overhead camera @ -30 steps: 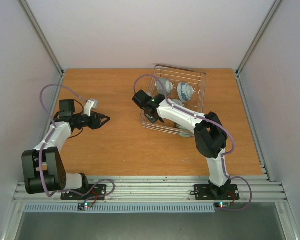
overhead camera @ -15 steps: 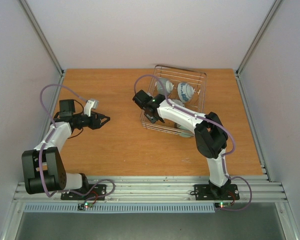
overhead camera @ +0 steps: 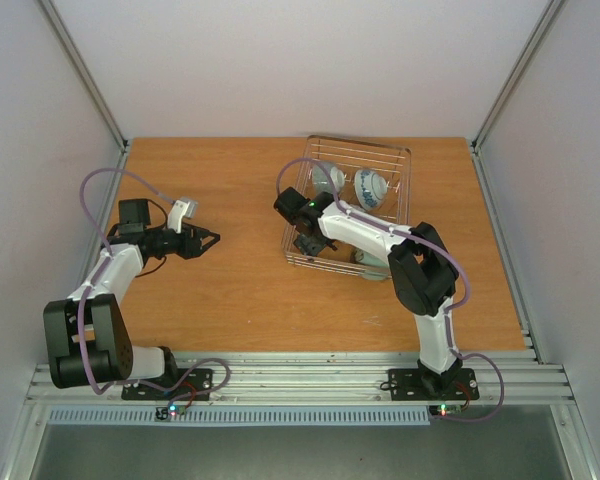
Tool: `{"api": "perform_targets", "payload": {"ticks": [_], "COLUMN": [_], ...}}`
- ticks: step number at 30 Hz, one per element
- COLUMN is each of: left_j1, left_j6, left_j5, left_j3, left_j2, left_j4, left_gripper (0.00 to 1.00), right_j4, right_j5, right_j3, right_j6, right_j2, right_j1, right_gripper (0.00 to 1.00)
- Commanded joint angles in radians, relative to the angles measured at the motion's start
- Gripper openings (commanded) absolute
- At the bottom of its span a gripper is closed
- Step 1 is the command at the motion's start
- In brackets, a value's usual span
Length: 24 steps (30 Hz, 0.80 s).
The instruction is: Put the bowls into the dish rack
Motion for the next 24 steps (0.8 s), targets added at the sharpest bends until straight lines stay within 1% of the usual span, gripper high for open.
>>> {"api": "perform_targets", "payload": {"ticks": [1, 14, 24], "left_j1": [0.006, 0.006, 0.006], "left_j6": [0.019, 0.022, 0.022], "left_j5": [-0.003, -0.011, -0.009], "left_j3": [0.000, 0.001, 0.002], "left_j2": [-0.003, -0.016, -0.015], "left_j4": [0.024, 0.018, 0.019], "left_gripper": [0.49, 0.49, 0.49], "right_j4": [-0.056, -0.040, -0.040], "right_j5": [-0.037, -0.070, -0.089], "right_j3": [-0.016, -0.069, -0.097], "right_j6": [-0.006, 0.030, 0.044], "right_j2": [-0.038, -0.169, -0.211], "right_j1": [0.012, 0.012, 0.011], "right_gripper": [0.99, 0.99, 0.99]}}
